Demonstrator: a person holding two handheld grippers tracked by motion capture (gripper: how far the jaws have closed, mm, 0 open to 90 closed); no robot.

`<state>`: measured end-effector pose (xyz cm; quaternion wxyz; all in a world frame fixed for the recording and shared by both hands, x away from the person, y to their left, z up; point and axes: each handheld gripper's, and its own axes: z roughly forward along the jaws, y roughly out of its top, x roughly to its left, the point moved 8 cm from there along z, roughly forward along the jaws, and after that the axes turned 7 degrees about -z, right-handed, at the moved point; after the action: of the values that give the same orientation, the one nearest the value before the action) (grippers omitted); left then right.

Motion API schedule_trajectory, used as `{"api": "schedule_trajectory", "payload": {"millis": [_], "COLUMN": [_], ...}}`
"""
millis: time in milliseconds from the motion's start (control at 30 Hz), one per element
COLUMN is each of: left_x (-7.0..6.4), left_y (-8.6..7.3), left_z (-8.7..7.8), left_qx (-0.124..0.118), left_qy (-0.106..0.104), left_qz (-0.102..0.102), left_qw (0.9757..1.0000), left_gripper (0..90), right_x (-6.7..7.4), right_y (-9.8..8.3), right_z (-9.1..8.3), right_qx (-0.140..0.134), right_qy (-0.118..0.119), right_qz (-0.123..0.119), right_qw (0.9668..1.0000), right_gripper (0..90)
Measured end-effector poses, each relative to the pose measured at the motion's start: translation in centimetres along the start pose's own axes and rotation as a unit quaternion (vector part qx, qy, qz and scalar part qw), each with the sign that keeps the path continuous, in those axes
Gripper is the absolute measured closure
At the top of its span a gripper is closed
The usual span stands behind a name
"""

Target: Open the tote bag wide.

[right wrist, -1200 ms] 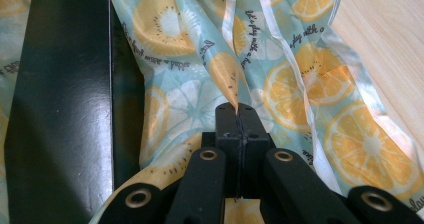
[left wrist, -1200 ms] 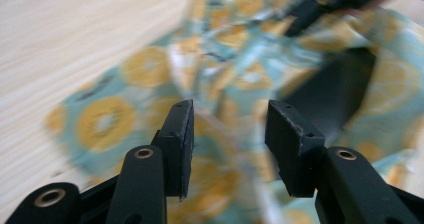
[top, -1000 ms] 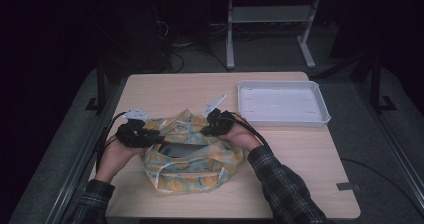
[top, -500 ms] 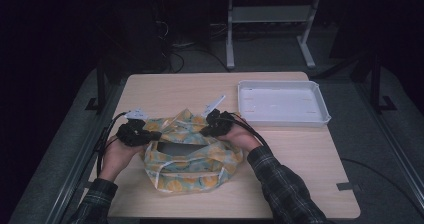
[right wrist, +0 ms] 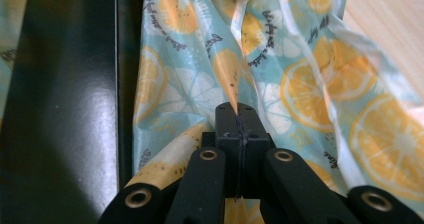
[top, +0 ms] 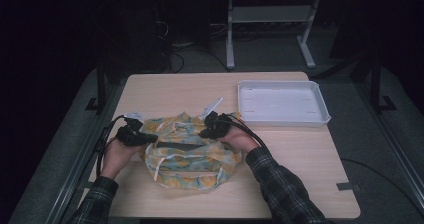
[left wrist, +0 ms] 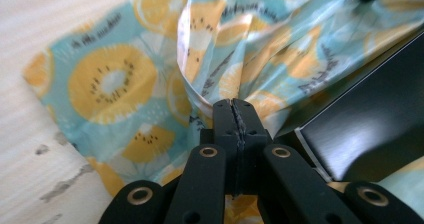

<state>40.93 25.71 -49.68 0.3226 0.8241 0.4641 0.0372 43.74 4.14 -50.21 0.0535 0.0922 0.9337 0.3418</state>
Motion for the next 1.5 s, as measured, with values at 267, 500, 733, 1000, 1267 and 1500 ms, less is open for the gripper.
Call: {"api": "schedule_trajectory", "payload": {"millis": [267,500,733,1000,1267,1500], "left_x": [0.2,0.1,0.1,0.0,-0.3,-0.2], "left_y": [-0.9,-0.9,-0.9,-0.9,-0.9,-0.9], "left_z": [1.1,0.9,0.5,0.3,0.2,0.1], "left_qx": [0.022,0.02,0.017,0.015,0.009,0.014], "left_qy": [-0.008,-0.013,-0.017,-0.017,-0.02,-0.019], "left_qz": [-0.006,-0.013,-0.014,-0.019,-0.024,-0.015], "left_qw": [0.9997,0.9996,0.9996,0.9996,0.9995,0.9996], "left_gripper": [89.6,89.7,89.6,89.5,89.3,89.3], "right_x": [0.2,-0.6,-0.2,1.3,4.0,4.6], "right_y": [-0.2,0.2,0.9,-0.1,-0.8,-1.4], "right_z": [0.3,-1.6,-5.6,-7.9,-9.2,-8.1], "right_qx": [0.006,-0.014,-0.049,-0.043,-0.054,-0.036], "right_qy": [0.004,-0.008,0.003,0.008,0.042,0.053], "right_qz": [0.007,0.046,0.101,0.085,0.068,0.049], "right_qw": [1.0,0.9988,0.9937,0.9954,0.9953,0.9967], "right_gripper": [84.8,67.6,60.4,54.8,51.0,63.6]}}
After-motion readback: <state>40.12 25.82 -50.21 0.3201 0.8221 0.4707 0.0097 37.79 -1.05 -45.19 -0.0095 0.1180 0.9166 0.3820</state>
